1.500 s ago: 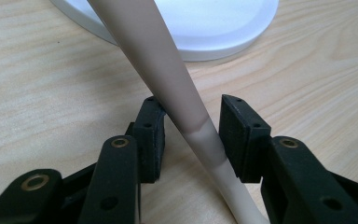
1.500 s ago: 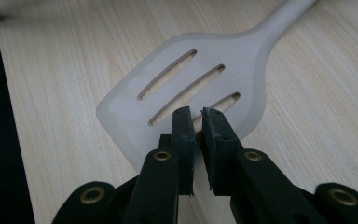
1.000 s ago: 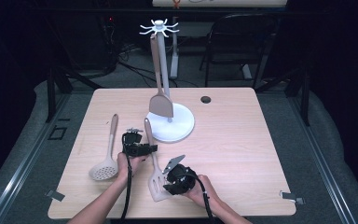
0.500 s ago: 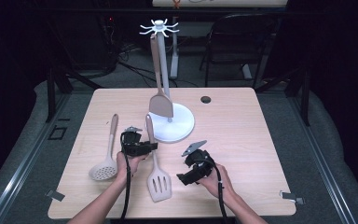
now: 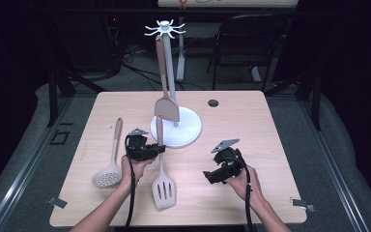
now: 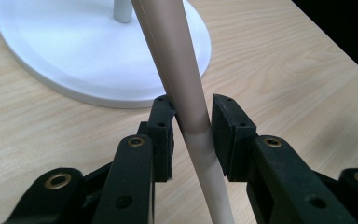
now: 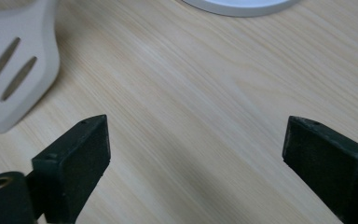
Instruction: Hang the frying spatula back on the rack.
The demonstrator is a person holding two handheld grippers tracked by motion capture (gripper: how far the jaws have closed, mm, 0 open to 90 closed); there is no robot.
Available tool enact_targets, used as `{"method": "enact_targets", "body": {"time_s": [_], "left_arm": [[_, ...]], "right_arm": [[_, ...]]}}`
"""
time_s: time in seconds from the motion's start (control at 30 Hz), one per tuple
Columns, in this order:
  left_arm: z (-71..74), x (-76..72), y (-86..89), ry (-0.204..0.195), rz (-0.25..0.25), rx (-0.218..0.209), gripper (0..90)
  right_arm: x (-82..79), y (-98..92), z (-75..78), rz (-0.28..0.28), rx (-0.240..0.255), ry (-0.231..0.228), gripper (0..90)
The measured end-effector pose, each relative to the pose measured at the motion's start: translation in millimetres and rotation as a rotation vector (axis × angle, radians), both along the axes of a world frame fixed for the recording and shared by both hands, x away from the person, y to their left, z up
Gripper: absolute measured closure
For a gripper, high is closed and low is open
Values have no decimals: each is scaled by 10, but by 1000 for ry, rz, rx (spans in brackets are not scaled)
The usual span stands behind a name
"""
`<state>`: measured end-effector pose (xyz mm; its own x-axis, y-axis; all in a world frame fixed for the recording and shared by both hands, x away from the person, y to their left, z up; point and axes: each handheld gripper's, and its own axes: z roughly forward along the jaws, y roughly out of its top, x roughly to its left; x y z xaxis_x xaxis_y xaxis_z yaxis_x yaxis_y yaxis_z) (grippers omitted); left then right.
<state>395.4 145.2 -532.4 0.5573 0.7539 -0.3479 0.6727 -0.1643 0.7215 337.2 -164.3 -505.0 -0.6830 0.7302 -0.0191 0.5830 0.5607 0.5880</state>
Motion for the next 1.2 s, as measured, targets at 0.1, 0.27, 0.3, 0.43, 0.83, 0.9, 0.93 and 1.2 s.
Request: {"method": "enact_targets", "body": {"time_s": [0.1,0.27,0.3,0.43,0.83,0.9,0.93,1.2], "left_arm": [[35,-4,-22,-13,-16,7,704],[70,-1,-52,-21,-37,4,706],[76,-3,-53,-25,-38,-7,709],[122,-8,-60,-35,-45,-25,721],[306,-44,-90,-71,-96,-86,748],[330,-47,-102,-77,-104,-91,750],[339,-50,-106,-79,-105,-90,752],[496,-119,-125,-133,-144,-74,755]], "right_arm": [[-25,-100,22,-25,-18,-15,54],[-98,-259,-5,-47,-32,-6,3],[-110,-287,-28,-56,-28,-11,0],[-145,-424,-96,-116,-41,-10,10],[-119,-469,-48,-131,-87,-51,31],[-116,-476,-45,-133,-85,-50,30],[-115,-480,-51,-138,-76,-52,31],[-96,-485,-88,-136,-92,-41,32]]}}
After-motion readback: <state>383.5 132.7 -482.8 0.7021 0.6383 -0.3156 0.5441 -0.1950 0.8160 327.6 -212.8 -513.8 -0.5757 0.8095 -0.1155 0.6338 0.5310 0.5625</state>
